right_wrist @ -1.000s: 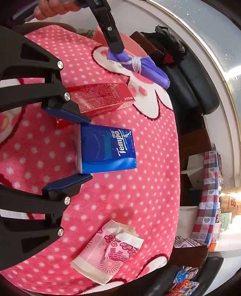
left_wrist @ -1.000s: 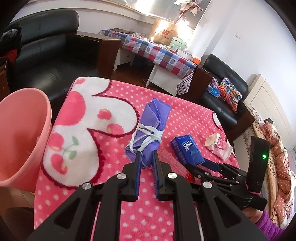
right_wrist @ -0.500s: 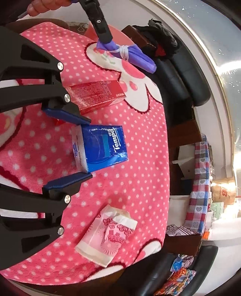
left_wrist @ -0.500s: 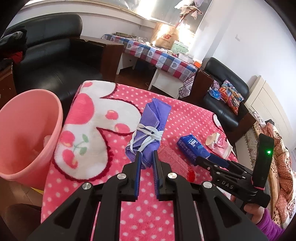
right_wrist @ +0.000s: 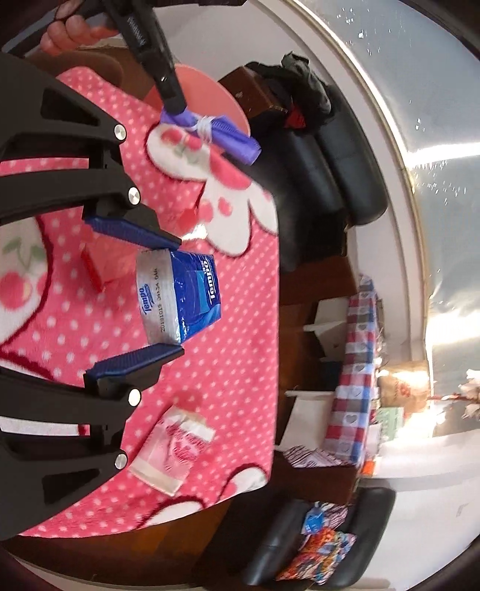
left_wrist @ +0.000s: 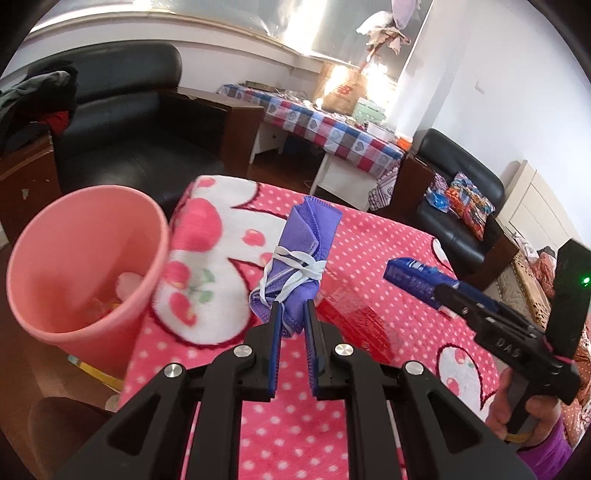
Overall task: Collect trash
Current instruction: 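Carry the tissue pack and purple bag over the pink bucket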
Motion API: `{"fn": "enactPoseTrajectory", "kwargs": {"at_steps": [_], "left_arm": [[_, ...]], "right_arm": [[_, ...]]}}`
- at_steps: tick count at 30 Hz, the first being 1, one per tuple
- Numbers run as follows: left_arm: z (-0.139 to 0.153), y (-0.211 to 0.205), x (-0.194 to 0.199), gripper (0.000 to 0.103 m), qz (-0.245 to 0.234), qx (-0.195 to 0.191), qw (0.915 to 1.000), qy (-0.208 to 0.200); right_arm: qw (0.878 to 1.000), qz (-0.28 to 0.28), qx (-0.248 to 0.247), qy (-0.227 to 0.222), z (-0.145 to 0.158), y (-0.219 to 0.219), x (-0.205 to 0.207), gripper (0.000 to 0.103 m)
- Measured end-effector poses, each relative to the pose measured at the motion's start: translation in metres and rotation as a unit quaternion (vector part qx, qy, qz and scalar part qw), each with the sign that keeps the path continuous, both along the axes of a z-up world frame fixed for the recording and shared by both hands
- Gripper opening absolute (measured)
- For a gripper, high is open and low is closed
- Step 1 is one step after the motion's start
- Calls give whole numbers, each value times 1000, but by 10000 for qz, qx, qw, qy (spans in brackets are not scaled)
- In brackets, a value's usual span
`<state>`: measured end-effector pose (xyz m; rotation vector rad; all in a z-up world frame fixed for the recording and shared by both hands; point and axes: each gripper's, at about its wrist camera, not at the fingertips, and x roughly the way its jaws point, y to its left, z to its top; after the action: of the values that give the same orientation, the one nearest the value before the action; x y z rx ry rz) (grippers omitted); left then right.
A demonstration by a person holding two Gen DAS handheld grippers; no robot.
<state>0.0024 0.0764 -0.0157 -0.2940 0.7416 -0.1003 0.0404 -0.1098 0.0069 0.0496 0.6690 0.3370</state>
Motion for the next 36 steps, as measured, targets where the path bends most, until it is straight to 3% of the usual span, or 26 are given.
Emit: {"fn": "enactPoseTrajectory", "kwargs": {"at_steps": [18,26,36], "left_arm": [[16,82,-53,11,1063,191,9940,-174],[12,119,-63,11,1529,489,9869,-152],[-13,155,-54,11,1817,410,9823,181]], "right_arm": [[9906,1351,-19,-220,32,125,-4,53],[9825,1860,-73,-30,27,187,1,53],[9745,2211,-316,190,7,242,8,53]]}}
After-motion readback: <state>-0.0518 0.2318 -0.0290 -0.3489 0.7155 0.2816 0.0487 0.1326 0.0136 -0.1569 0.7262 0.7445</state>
